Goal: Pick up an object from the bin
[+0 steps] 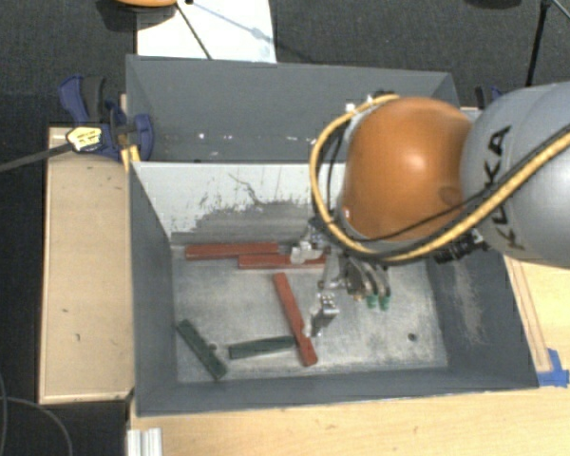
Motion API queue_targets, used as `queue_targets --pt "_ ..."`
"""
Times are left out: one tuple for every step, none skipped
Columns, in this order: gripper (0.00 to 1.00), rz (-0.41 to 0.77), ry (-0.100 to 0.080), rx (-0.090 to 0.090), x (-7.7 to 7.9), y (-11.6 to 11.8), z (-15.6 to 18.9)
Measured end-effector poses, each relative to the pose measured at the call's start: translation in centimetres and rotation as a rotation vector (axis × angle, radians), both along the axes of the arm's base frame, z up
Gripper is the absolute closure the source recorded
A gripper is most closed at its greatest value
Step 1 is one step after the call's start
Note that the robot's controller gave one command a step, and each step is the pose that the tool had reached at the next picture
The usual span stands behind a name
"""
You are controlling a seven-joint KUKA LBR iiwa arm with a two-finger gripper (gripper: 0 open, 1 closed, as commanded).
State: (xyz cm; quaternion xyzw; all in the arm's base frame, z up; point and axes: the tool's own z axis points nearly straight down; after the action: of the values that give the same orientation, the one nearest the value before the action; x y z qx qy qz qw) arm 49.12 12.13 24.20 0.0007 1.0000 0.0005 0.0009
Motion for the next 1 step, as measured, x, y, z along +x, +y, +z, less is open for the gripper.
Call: queue_targets --pt "0.00 -0.002 0.000 0.000 0.00 -0.01 0.00"
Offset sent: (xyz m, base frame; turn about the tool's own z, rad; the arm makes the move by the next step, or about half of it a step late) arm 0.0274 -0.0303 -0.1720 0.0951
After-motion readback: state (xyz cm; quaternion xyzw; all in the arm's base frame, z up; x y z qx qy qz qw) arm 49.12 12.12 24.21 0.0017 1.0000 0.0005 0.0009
